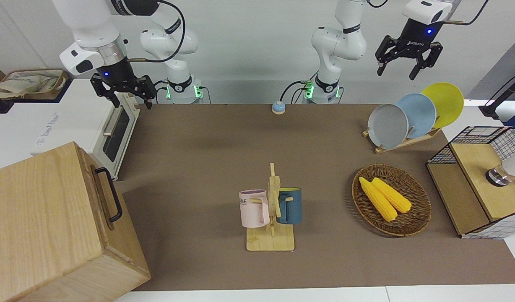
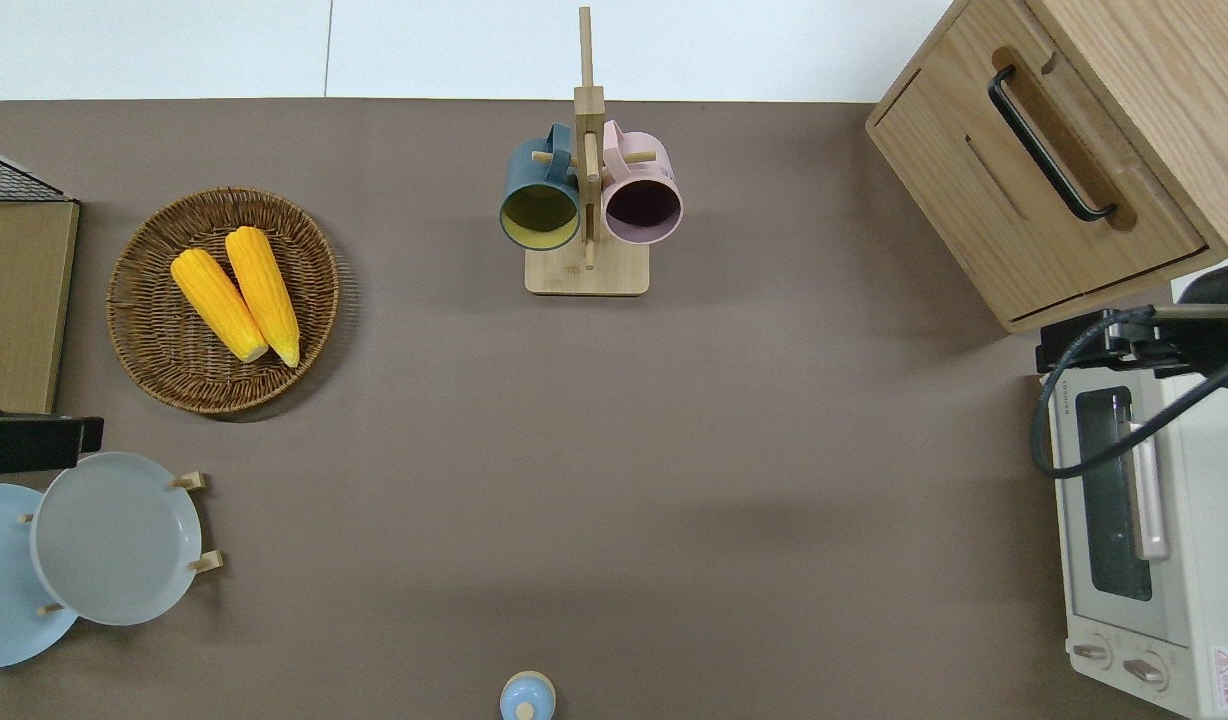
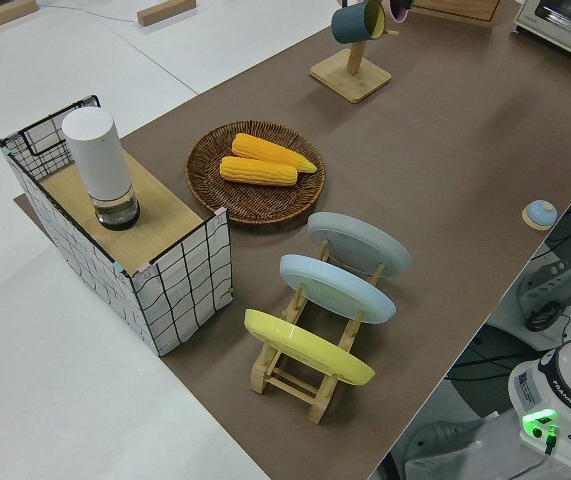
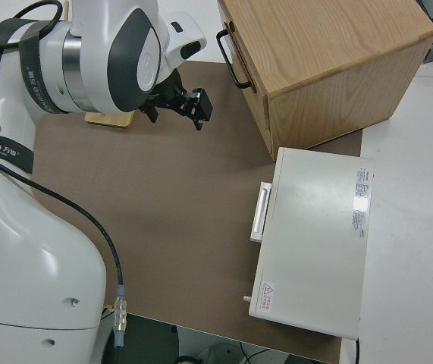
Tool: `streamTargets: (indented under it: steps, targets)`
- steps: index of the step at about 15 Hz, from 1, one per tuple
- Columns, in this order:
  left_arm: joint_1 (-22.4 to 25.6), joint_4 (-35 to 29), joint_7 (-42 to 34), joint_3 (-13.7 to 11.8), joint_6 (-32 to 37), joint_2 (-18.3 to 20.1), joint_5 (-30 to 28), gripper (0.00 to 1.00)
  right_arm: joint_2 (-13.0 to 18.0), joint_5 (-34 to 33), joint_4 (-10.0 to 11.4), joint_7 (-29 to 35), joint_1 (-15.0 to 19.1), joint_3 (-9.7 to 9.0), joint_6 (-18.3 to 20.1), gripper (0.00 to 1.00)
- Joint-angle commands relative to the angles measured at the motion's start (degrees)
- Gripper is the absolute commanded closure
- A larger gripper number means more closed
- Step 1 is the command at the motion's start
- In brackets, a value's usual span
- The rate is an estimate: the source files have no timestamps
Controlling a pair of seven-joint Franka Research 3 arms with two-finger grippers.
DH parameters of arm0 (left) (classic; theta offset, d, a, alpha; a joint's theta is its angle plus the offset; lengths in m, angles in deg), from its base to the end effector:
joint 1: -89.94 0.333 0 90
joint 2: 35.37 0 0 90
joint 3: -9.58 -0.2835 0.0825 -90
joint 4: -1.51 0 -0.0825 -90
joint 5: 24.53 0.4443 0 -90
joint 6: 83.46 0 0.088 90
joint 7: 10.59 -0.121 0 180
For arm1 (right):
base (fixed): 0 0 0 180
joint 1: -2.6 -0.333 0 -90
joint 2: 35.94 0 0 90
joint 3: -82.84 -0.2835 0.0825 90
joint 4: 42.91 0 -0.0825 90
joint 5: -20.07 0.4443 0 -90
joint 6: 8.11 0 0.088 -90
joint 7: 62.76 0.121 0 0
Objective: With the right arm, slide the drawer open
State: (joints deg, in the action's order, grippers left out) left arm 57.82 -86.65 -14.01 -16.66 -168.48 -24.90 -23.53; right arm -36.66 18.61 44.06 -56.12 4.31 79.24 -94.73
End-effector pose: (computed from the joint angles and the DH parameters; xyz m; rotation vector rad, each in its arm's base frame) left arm 0.5554 -0.0304 0.6818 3.0613 -0.2486 0.1656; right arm 0.6122 0.0168 0.5932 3.1127 -0.1311 -0.0261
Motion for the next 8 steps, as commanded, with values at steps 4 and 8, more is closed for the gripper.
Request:
streamTargets:
  steps: [4, 8]
  targets:
    - [-1.89, -0.97, -0.18, -1.02, 0.38, 1.22, 1.64, 0.00, -1.73, -13.72, -0.14, 0.47, -3.64, -1.15, 0.04, 0.015]
    - [-1.80, -0.97, -0.18, -1.02, 0.38, 1.22, 1.64, 0.00, -3.75, -24.96, 0.22, 0.65, -3.55, -6.85, -0.84, 0.015]
